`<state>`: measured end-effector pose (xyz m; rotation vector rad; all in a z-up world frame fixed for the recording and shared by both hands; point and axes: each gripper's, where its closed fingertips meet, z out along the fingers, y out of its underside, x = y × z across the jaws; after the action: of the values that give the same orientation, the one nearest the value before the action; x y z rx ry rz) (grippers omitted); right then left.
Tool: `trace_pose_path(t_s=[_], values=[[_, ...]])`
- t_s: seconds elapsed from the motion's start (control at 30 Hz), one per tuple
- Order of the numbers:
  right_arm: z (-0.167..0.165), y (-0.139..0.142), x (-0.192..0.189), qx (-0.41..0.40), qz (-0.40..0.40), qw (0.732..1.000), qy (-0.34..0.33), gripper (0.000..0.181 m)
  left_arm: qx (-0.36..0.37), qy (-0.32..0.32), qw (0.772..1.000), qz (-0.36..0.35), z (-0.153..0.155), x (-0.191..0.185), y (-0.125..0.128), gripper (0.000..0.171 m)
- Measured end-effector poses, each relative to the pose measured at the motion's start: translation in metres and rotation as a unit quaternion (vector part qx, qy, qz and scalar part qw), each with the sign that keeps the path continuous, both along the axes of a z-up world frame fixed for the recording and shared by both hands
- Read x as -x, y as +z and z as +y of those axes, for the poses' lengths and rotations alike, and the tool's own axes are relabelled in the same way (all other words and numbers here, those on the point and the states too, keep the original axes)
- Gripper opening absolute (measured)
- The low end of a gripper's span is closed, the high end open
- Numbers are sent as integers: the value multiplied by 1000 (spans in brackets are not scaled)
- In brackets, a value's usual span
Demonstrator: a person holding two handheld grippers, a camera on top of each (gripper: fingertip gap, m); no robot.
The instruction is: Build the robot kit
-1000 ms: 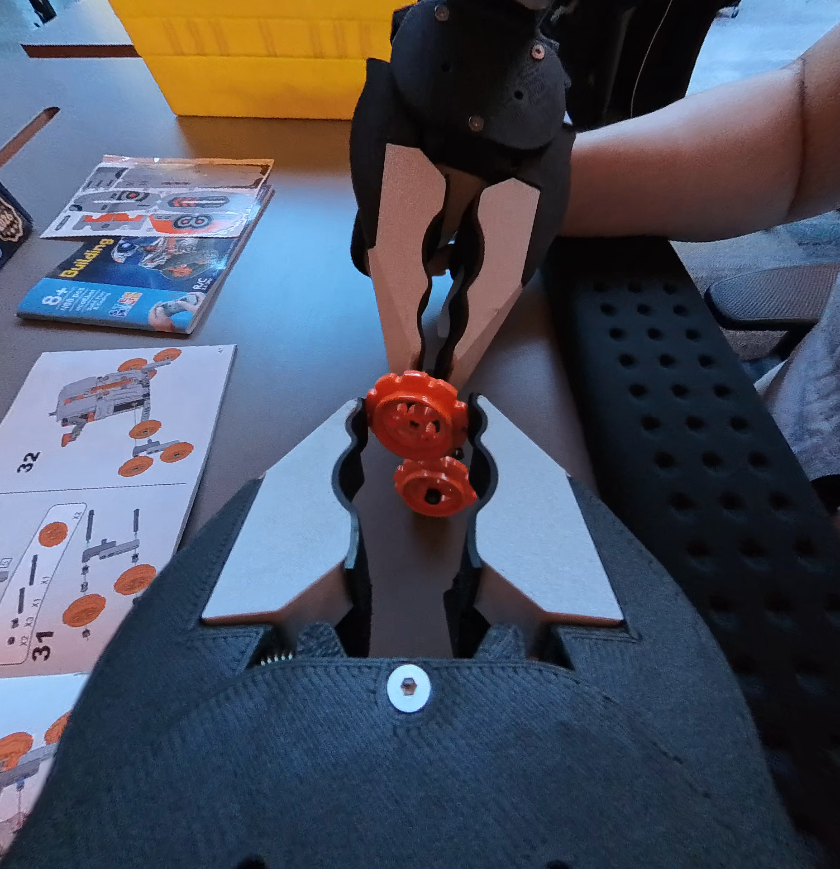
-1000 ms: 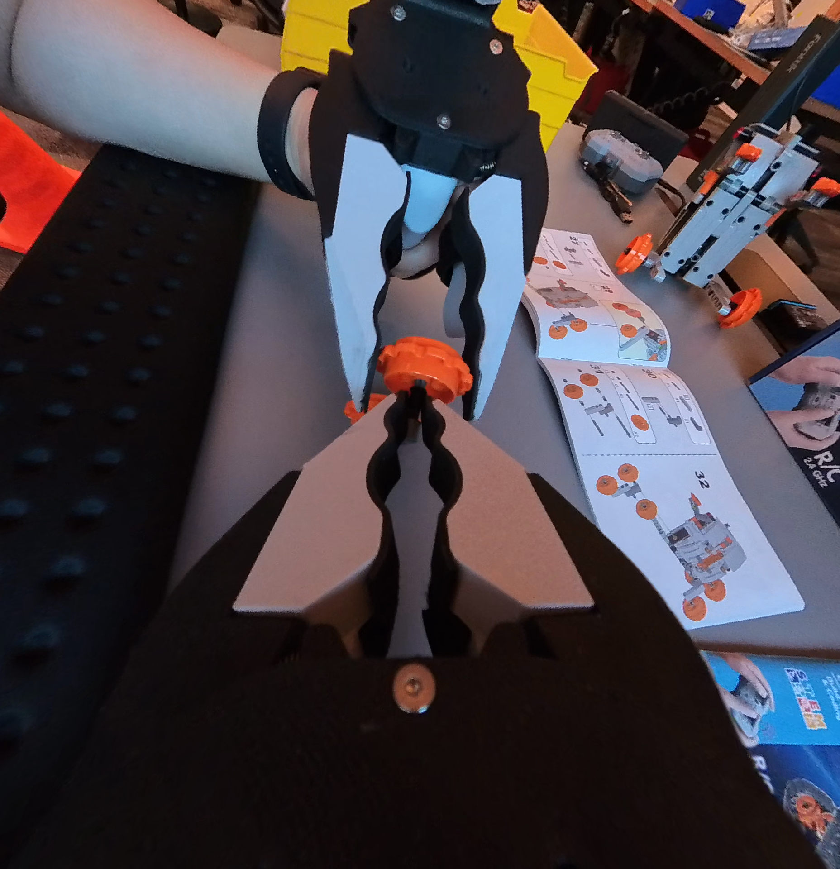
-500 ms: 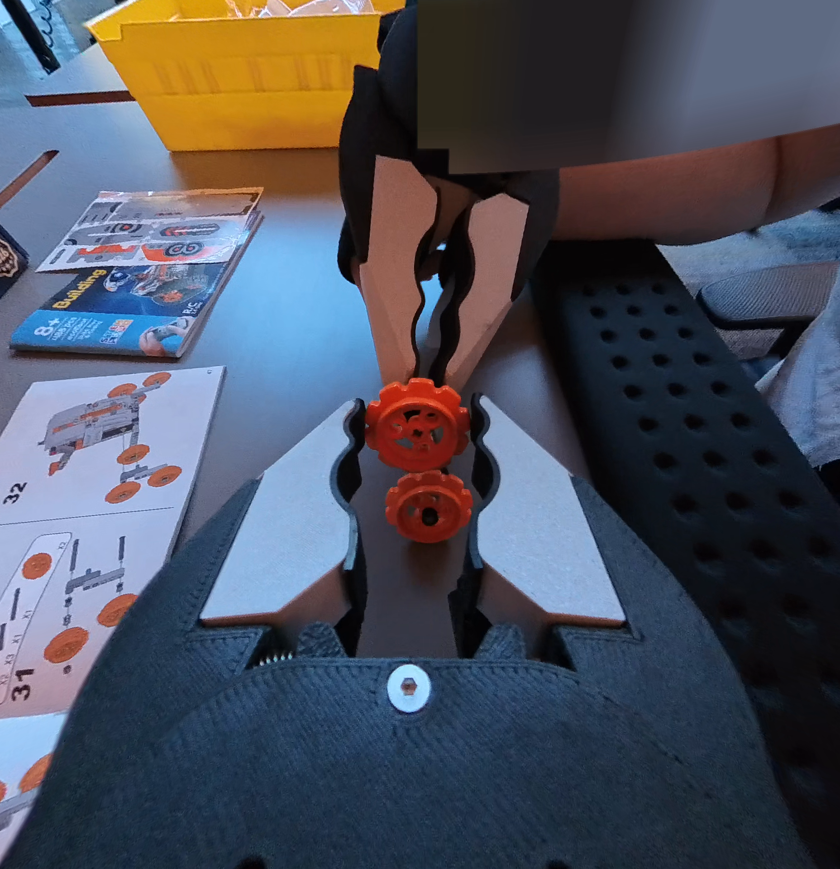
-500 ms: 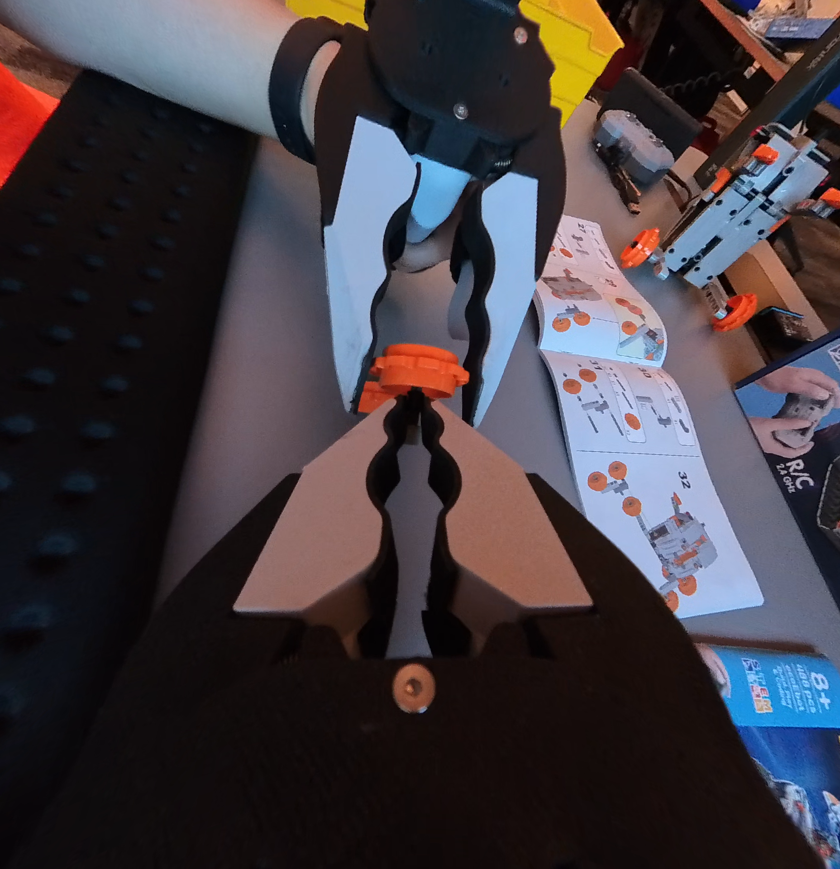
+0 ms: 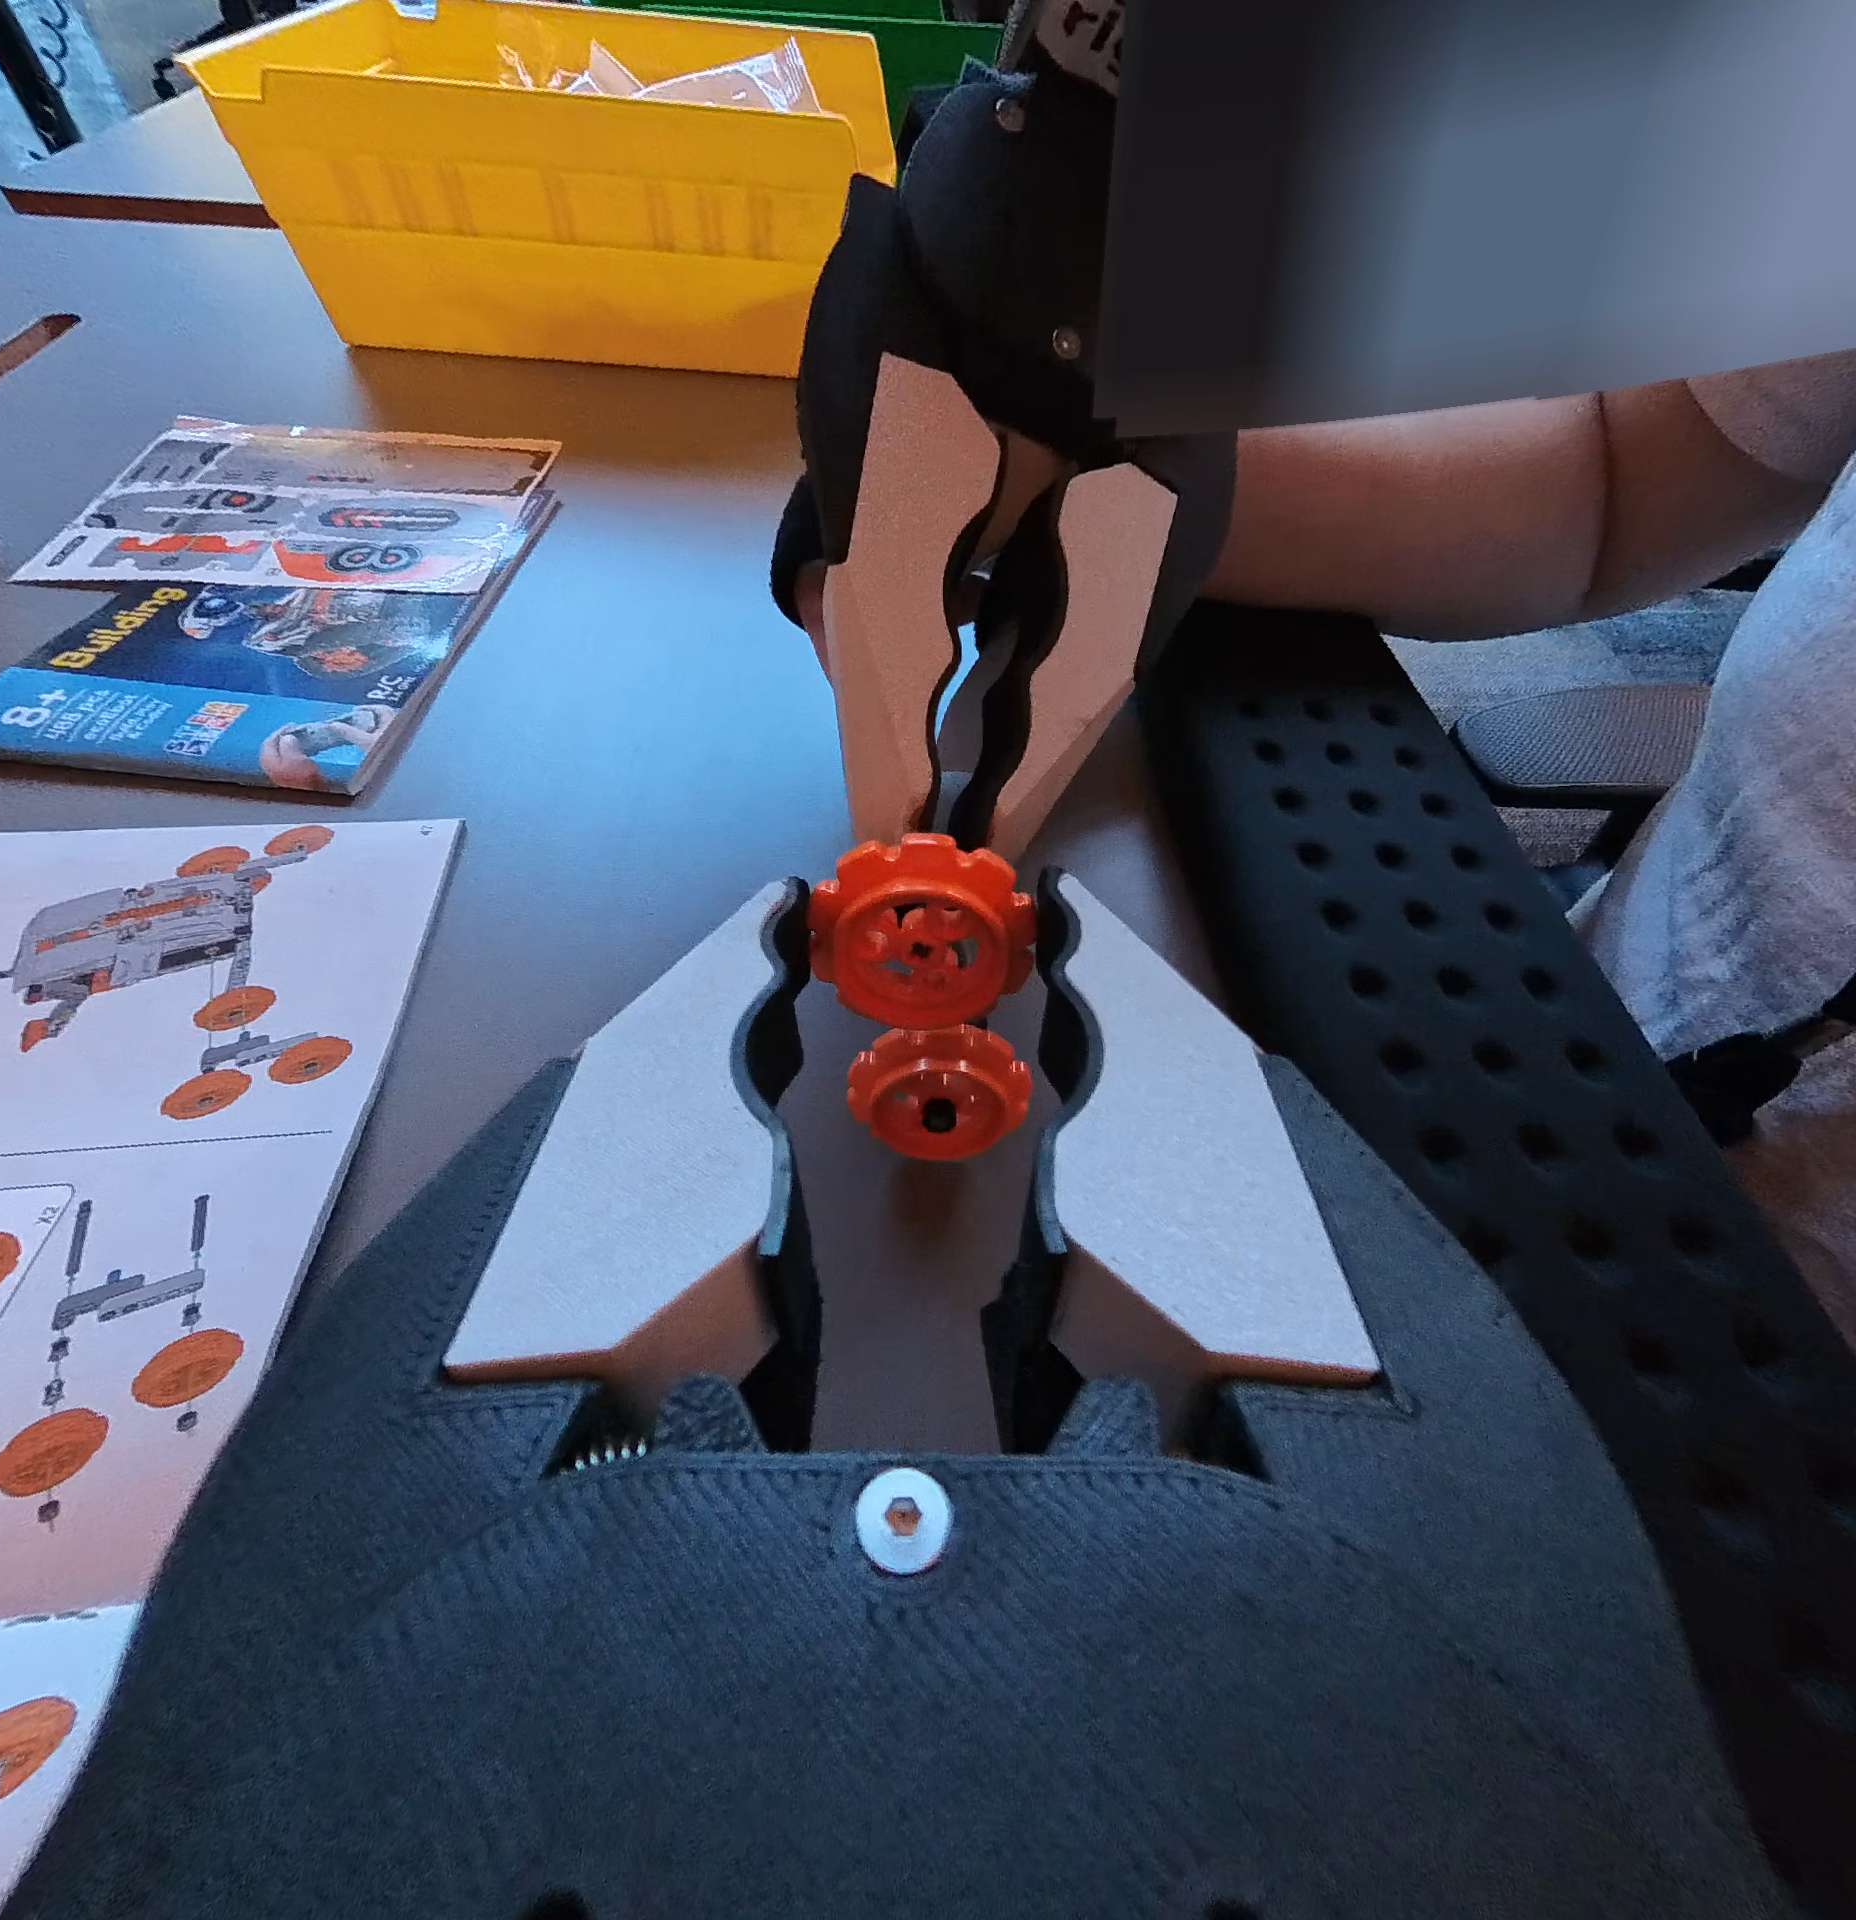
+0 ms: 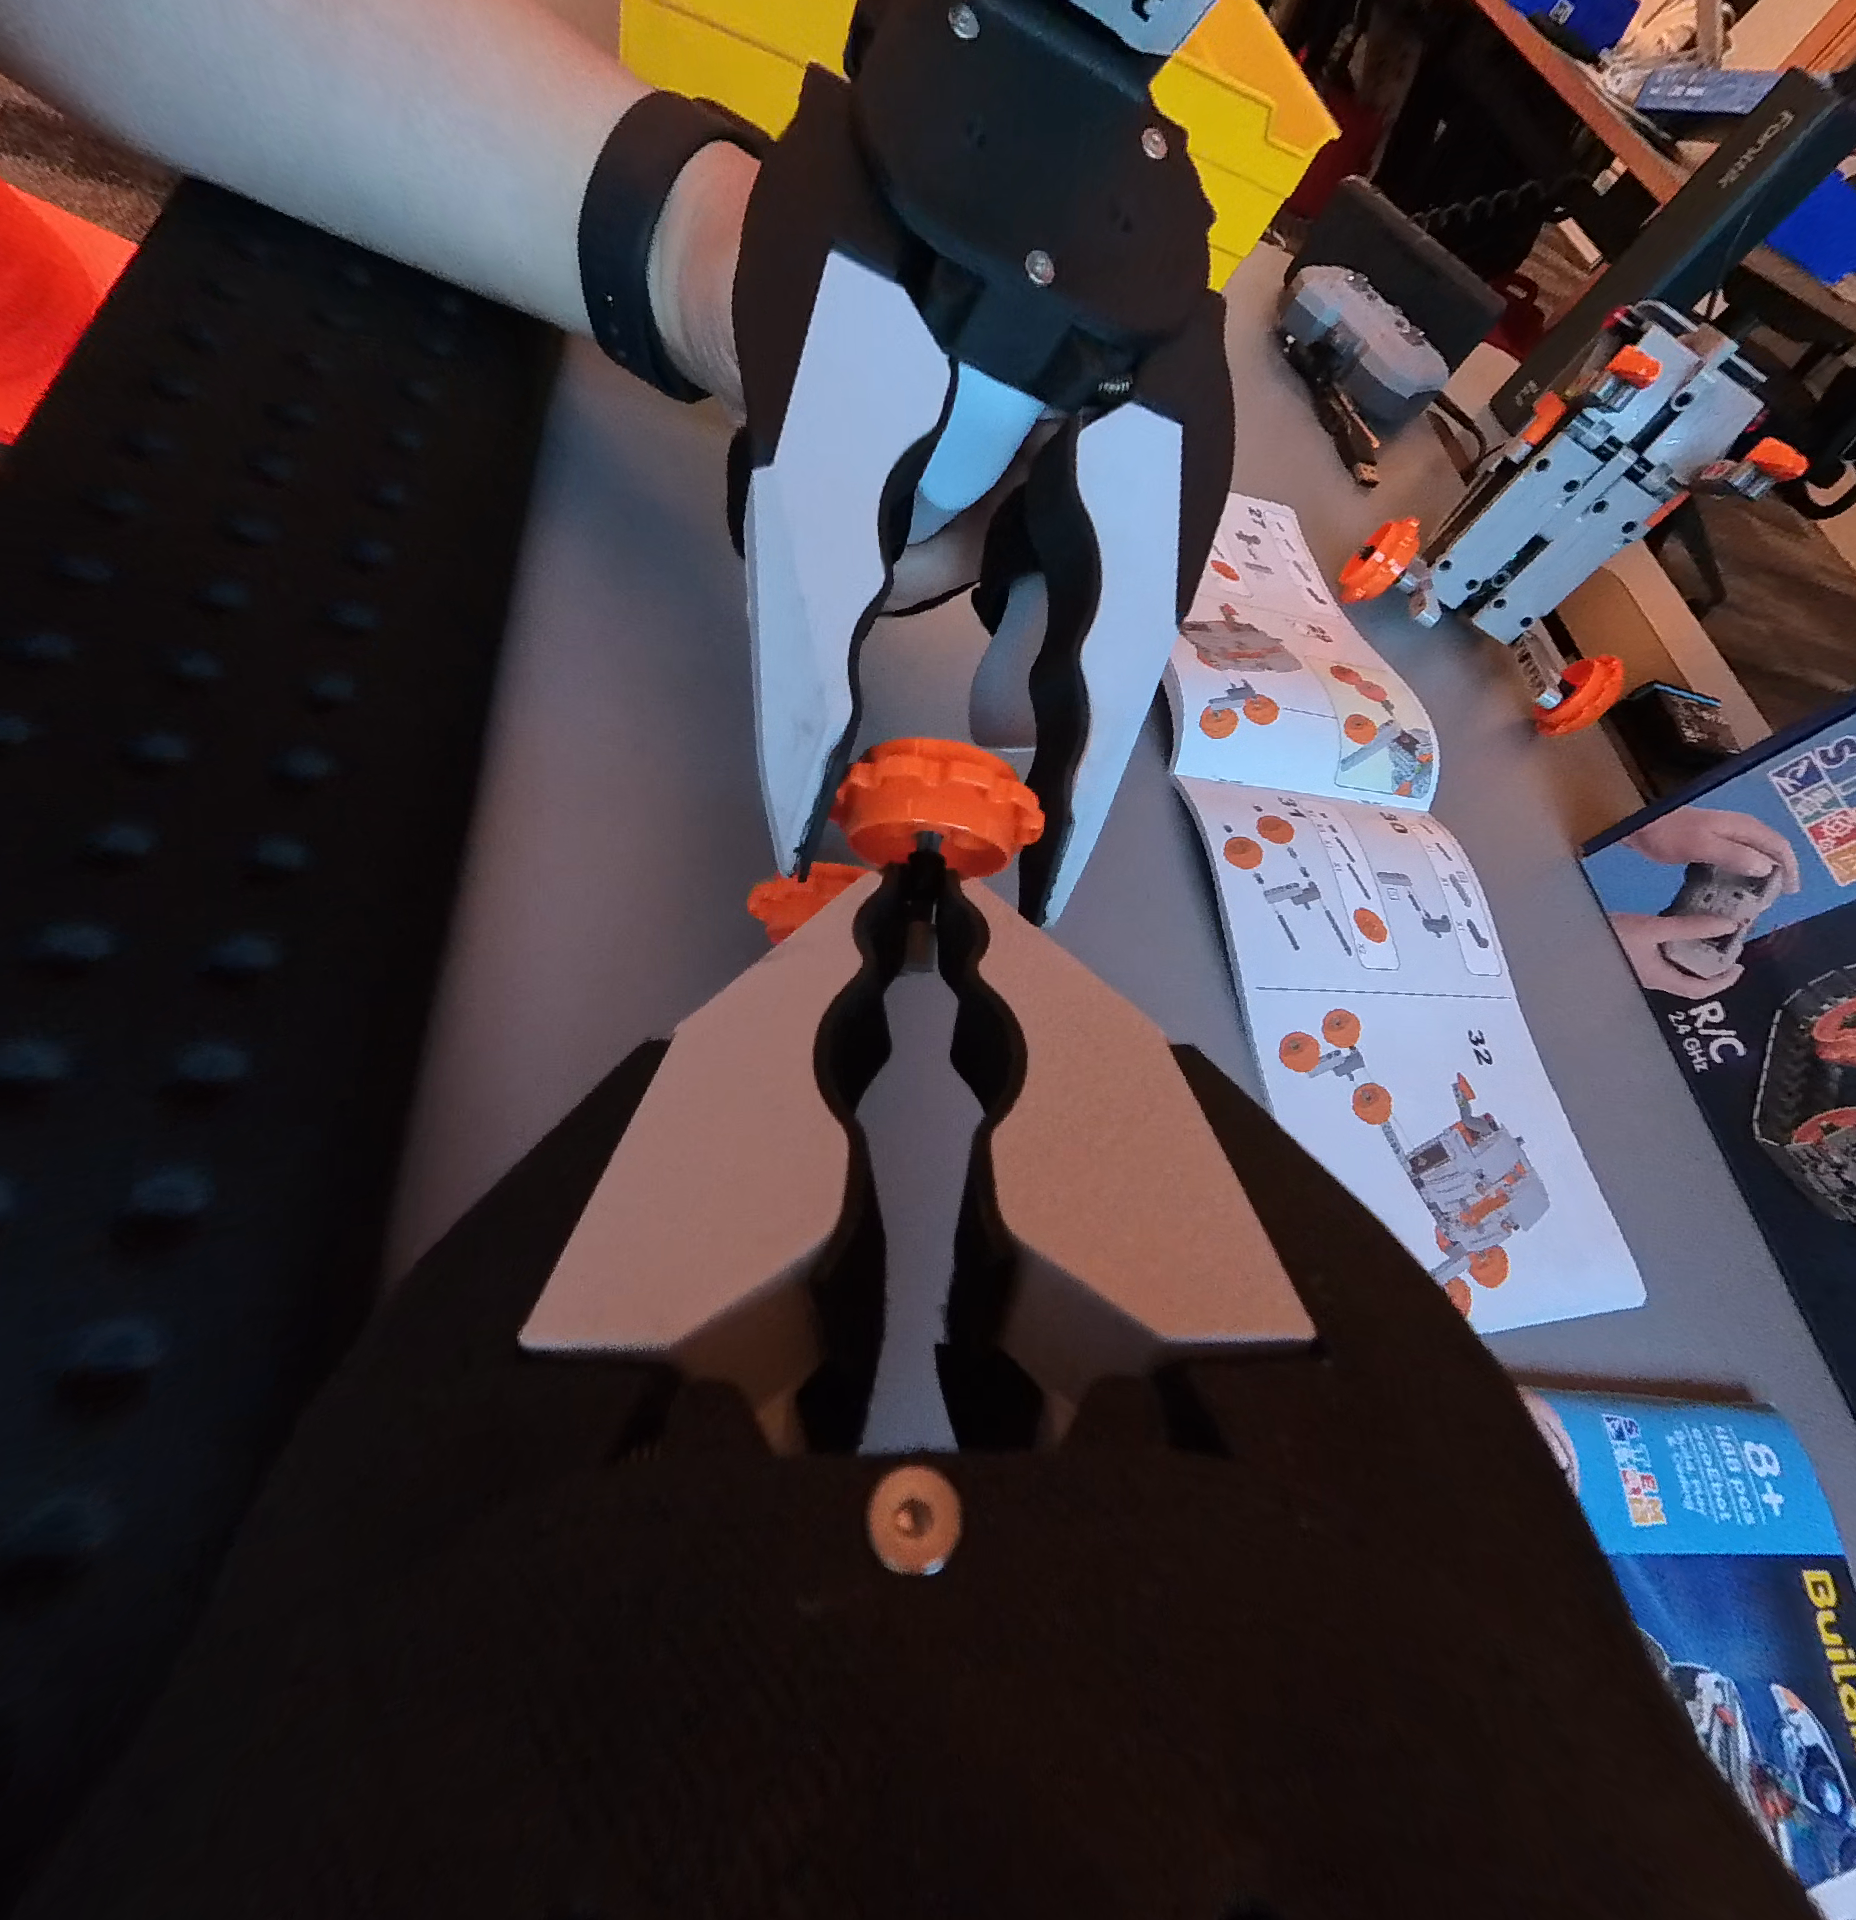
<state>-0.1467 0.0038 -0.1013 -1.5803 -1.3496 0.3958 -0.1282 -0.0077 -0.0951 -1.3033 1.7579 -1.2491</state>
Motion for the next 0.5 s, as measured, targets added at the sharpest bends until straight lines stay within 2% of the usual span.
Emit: trace_pose_path(t_s=[0.27, 0.43, 0.5], values=[[-2, -1, -1, 6, 3, 1000, 4, 5, 10, -4, 1000, 4, -1, 1, -1, 41], [1, -5, 1, 41, 18, 999, 7, 5, 5, -6, 1000, 8, 0, 0, -5, 41], [2, -5, 2, 25, 9, 1000, 2, 6, 11, -7, 1000, 11, 2, 2, -5, 41]])
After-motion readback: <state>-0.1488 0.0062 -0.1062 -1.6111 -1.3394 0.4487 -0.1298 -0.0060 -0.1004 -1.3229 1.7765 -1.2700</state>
